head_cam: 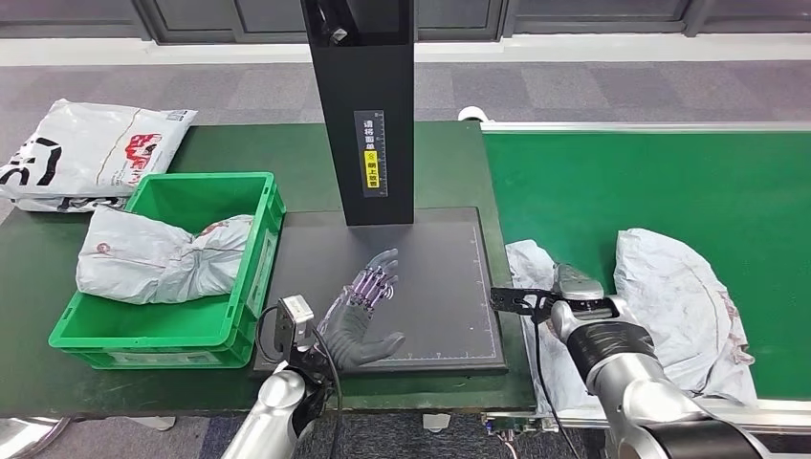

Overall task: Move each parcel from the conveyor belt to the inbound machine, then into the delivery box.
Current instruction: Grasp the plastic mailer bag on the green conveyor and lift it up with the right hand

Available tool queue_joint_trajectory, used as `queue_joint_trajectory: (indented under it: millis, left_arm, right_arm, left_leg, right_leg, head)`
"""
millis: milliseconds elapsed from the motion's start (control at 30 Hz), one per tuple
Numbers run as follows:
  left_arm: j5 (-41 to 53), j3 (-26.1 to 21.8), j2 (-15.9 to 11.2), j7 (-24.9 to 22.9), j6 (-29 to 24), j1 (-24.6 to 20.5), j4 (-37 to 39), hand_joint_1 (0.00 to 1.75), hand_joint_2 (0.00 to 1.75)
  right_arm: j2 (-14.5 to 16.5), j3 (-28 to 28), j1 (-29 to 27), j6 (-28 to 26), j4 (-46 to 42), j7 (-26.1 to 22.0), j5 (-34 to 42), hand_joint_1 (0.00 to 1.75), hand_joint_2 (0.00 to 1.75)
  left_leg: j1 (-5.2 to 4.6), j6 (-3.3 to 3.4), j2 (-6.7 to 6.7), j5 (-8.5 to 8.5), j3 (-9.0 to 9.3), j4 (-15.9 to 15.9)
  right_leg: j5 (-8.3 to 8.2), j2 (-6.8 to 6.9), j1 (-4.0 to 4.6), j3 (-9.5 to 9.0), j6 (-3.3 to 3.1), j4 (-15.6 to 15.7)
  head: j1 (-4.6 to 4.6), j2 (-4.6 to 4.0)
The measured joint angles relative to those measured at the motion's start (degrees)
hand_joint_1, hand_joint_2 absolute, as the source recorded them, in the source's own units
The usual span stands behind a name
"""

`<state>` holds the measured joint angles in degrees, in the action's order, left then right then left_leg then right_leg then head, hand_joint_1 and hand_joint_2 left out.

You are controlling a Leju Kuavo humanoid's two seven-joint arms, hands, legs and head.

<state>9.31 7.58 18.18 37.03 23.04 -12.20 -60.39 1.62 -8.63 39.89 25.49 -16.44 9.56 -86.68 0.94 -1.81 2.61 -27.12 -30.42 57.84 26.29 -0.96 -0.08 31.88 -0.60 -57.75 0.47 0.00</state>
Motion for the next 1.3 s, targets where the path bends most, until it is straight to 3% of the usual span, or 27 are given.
queue_joint_trajectory:
  millis: [467, 1033, 1067, 1133, 1200, 1300]
  left_arm:
    - [0.00, 0.00, 0.00, 0.00, 0.00, 0.00, 0.00, 0.00, 1.75]
    - [0.01, 0.00, -0.01, -0.18, -0.37, 0.04, 0.01, 0.00, 1.75]
    - [0.08, 0.00, -0.03, -0.59, -0.99, 0.19, -0.22, 0.00, 1.75]
    - [0.51, -0.01, -0.15, -1.95, -2.29, 0.84, -1.45, 0.00, 1.75]
    - [1.21, -0.03, -0.34, -3.15, -2.60, 1.81, -3.31, 0.00, 1.75]
    - [1.85, -0.07, -0.53, -3.93, -2.51, 3.34, -5.23, 0.00, 1.75]
  right_arm:
    - [-1.07, -0.61, 0.34, 0.02, 0.00, 0.25, 0.00, 0.00, 1.75]
    - [-0.94, -0.52, 0.31, -1.03, -0.36, -0.87, 0.48, 0.00, 1.75]
    - [-0.60, -0.01, -0.24, -3.00, -1.92, -2.97, 1.58, 0.00, 1.75]
    - [-0.25, 3.26, -3.95, -11.74, -11.74, -11.68, 8.13, 0.00, 1.75]
    - [-0.35, 9.67, -9.27, -27.05, -27.58, -20.00, 18.37, 0.00, 1.75]
    - [0.27, 20.35, -14.51, -51.79, -46.85, -20.38, 28.92, 0.00, 1.75]
  left_leg:
    - [-0.44, 0.67, -0.46, 0.47, -0.90, 0.31]
    - [-0.49, 0.97, -0.58, 0.48, -1.35, 0.41]
    - [-0.45, 1.00, -0.67, 0.49, -1.35, 0.41]
    - [-0.47, 1.01, -1.10, 0.65, -1.68, 0.45]
    - [-0.67, 1.15, -1.64, 1.04, -2.29, 0.48]
    - [-0.69, 1.26, -3.23, 1.53, -2.99, 0.47]
  right_leg:
    - [-0.49, 0.29, -0.45, 0.56, 0.76, 0.06]
    - [-0.59, 0.51, -0.53, 0.45, 0.99, 0.18]
    - [-0.56, 0.60, -0.49, 0.34, 1.01, 0.19]
    - [-0.69, 0.97, -0.52, 0.44, 1.06, 0.15]
    - [-0.89, 1.46, -0.70, 1.08, 1.14, 0.07]
    - [-0.65, 3.07, -0.64, 1.50, 1.22, 0.09]
  head:
    - [0.01, 0.00]
    - [0.01, 0.00]
    - [0.00, 0.00]
    - [0.02, 0.00]
    - [-0.03, 0.00]
    - [-0.06, 0.00]
